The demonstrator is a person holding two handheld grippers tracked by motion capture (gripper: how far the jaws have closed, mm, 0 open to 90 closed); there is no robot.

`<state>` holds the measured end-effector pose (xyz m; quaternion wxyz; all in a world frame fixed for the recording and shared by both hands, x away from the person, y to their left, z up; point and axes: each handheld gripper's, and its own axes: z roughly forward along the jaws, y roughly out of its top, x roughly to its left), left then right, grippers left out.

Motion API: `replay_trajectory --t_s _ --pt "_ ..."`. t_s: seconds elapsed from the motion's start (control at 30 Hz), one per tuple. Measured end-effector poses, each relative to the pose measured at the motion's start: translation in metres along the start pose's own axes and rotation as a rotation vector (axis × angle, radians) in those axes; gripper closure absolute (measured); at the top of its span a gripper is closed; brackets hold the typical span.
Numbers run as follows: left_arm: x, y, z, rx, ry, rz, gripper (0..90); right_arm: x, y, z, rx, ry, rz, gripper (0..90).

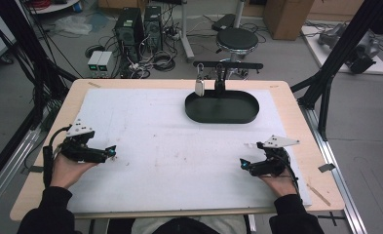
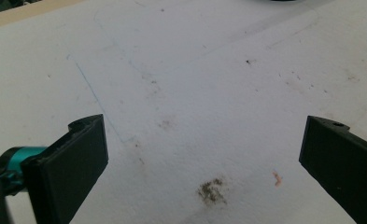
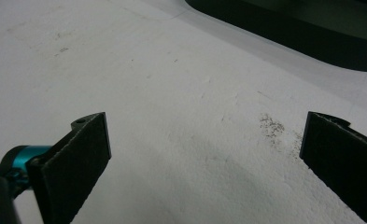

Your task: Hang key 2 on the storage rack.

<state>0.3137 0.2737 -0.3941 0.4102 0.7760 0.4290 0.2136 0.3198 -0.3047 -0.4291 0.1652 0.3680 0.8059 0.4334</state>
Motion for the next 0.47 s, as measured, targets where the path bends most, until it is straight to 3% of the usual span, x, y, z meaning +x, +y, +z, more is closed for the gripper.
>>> replay_trajectory --t_s 0.2,0.3,0.47 --pt "0.000 -0.020 -0.007 -0.050 0.005 -0.008 1.7 0.000 0.000 0.001 0.001 -0.001 -0.003 1.1" --pt "-0.001 -0.027 -0.014 -0.131 0.018 -0.001 1.7 0.000 0.000 0.001 0.002 0.000 -0.001 1.1" --pt "-0.001 -0.036 -0.018 -0.152 0.033 -0.017 1.7 0.000 -0.001 0.001 0.004 -0.002 -0.001 1.1"
